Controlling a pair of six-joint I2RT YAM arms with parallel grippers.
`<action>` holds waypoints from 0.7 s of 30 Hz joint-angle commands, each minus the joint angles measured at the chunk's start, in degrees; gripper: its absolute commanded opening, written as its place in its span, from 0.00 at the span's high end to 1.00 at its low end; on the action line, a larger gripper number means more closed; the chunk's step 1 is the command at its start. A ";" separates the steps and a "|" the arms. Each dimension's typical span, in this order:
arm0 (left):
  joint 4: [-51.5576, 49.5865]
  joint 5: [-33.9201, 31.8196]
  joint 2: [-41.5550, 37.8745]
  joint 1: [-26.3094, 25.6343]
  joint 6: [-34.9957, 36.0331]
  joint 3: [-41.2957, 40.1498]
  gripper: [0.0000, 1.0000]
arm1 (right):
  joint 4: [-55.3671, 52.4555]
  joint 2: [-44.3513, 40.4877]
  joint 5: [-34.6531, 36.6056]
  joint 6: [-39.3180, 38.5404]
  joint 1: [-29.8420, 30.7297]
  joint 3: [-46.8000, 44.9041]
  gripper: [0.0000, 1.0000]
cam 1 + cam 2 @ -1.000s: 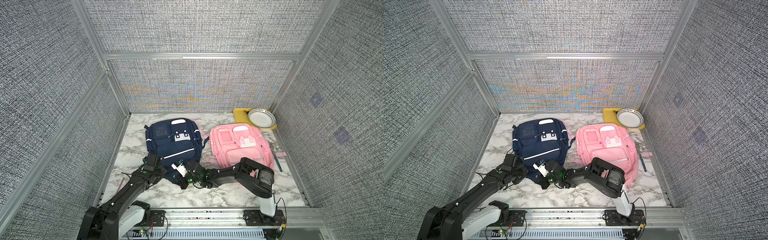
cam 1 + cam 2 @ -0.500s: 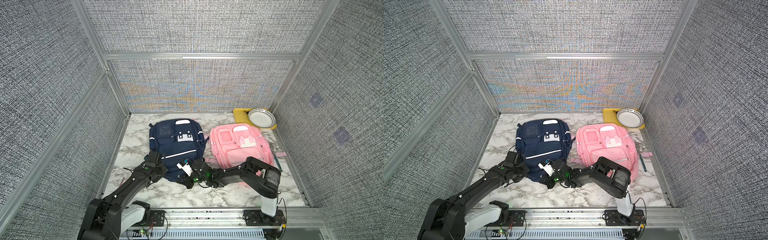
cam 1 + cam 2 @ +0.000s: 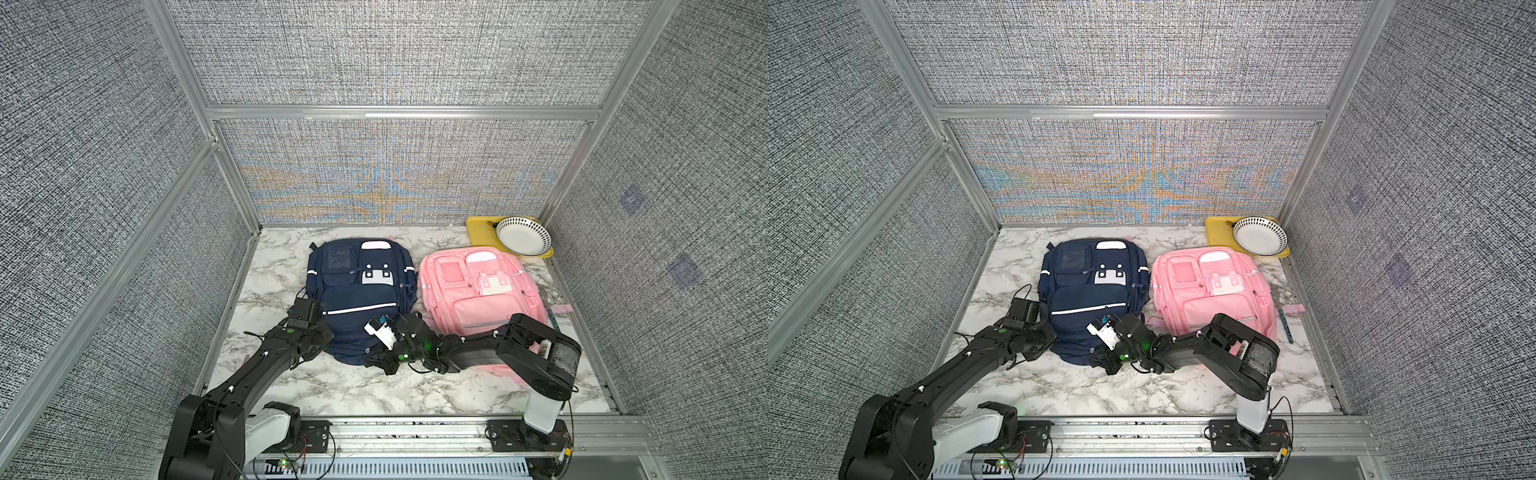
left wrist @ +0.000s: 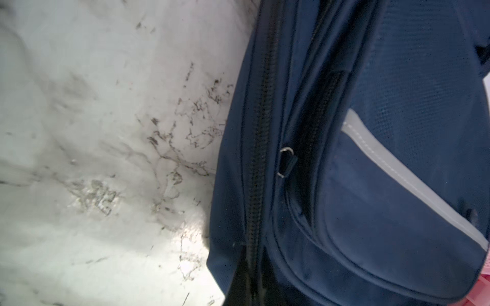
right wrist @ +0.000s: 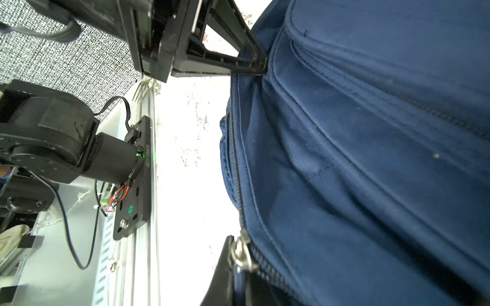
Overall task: Zip up the backpack
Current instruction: Zip the zipper on the backpack.
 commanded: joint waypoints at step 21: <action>-0.91 -5.98 -1.02 7.89 7.89 2.55 1.00 | -9.79 4.64 -8.45 -1.92 -2.38 3.90 1.00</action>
